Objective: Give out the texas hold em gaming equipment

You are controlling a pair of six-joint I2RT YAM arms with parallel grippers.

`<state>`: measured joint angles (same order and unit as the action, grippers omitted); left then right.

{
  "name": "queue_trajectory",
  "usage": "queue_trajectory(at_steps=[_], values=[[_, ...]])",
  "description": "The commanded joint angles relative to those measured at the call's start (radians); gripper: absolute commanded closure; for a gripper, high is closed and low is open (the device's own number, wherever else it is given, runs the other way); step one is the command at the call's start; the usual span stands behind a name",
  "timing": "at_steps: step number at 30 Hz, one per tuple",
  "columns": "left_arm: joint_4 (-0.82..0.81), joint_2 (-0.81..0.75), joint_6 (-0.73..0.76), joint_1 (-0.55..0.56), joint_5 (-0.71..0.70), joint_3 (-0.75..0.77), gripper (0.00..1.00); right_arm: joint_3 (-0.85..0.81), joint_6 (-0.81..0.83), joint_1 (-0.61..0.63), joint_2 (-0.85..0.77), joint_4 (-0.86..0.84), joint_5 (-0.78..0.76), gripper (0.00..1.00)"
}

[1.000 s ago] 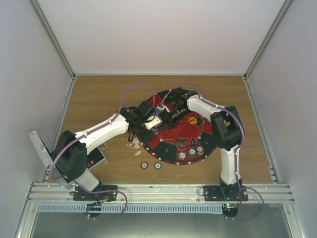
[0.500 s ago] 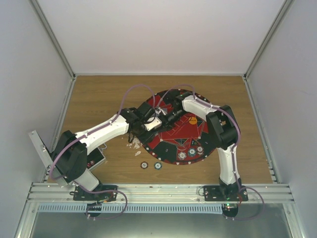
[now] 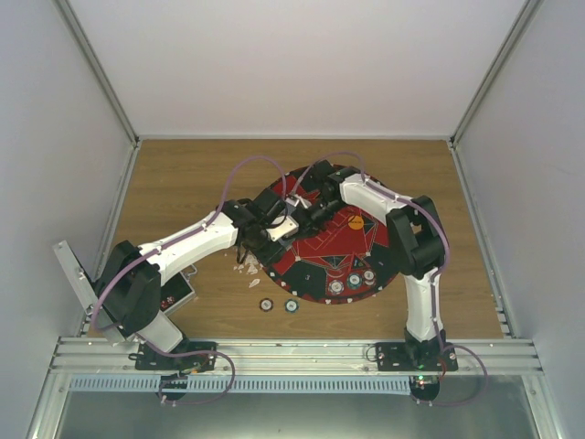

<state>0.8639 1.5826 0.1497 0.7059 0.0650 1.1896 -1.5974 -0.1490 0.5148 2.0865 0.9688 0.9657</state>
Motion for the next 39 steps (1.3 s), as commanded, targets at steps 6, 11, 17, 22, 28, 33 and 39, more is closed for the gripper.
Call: queue_trajectory(at_steps=[6, 11, 17, 22, 28, 33, 39], values=[[-0.019, -0.033, 0.001, 0.005, 0.006, -0.007, 0.42, -0.007, -0.017, -0.029, -0.048, -0.015, -0.066, 0.8], [-0.017, -0.033, -0.001, 0.005, 0.0, -0.007, 0.42, -0.009, -0.024, -0.038, -0.063, -0.021, -0.059, 0.94], [-0.016, -0.032, -0.001, 0.006, -0.009, -0.008, 0.42, -0.004, -0.059, -0.068, -0.094, -0.036, -0.045, 0.99], [-0.017, -0.033, -0.001, 0.005, -0.008, -0.01, 0.42, 0.045, -0.104, -0.168, -0.175, -0.081, -0.129, 0.99], [-0.017, -0.033, -0.001, 0.005, -0.013, -0.01, 0.42, 0.226, -0.121, -0.38, -0.3, -0.162, -0.285, 0.99], [-0.019, -0.035, -0.001, 0.005, -0.013, -0.011, 0.42, 0.393, -0.123, -0.552, -0.375, -0.233, -0.332, 0.99], [-0.021, -0.032, -0.001, 0.005, -0.014, -0.013, 0.42, 0.508, -0.157, -0.617, -0.394, -0.297, -0.327, 1.0]])
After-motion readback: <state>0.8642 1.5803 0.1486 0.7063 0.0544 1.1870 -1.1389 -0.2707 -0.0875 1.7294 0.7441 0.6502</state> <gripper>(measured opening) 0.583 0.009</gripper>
